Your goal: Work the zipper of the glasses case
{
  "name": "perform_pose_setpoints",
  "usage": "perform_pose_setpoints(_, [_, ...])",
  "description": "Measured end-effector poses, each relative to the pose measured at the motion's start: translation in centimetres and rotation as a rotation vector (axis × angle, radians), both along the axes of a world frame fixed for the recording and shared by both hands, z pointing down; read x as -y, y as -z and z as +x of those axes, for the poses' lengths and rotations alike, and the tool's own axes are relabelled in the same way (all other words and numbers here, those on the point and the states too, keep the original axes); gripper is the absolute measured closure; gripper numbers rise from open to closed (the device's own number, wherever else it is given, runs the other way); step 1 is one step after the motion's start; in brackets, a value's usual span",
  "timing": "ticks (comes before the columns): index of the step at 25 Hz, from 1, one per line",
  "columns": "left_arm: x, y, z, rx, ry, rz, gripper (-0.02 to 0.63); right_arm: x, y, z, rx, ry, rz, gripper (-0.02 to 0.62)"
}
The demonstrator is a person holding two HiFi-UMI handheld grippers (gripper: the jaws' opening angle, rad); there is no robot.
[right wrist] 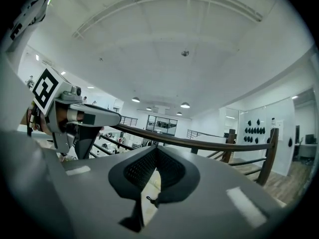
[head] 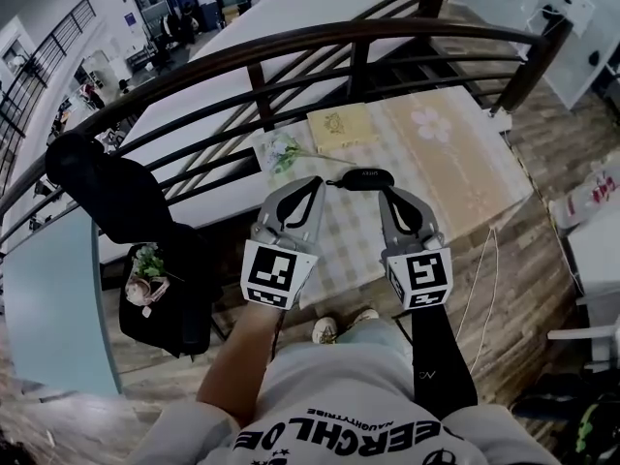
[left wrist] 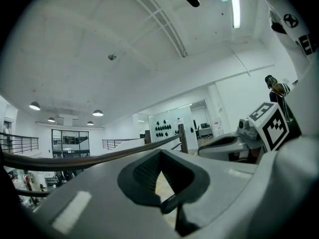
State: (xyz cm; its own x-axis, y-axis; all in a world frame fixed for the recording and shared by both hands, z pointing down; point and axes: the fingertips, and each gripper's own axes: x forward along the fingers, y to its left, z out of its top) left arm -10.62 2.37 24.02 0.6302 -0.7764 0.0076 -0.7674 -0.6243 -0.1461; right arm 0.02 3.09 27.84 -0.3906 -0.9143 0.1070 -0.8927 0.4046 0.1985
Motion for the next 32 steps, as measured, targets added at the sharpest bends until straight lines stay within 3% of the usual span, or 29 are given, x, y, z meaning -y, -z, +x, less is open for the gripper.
perform_pose_setpoints(13, [-0.5, 0.7, 0.2, -0.017, 0.006, 0.009, 0.606, -1.2, 0.5, 0.2, 0.055, 0.016, 0.007, 0.566])
perform_pose_setpoints(32, [-0.9, 1.4, -1.4, -0.008, 0.029, 0.023, 0.606, -0.9, 1.5, -1.7, 0.033, 0.045, 0.037, 0.568])
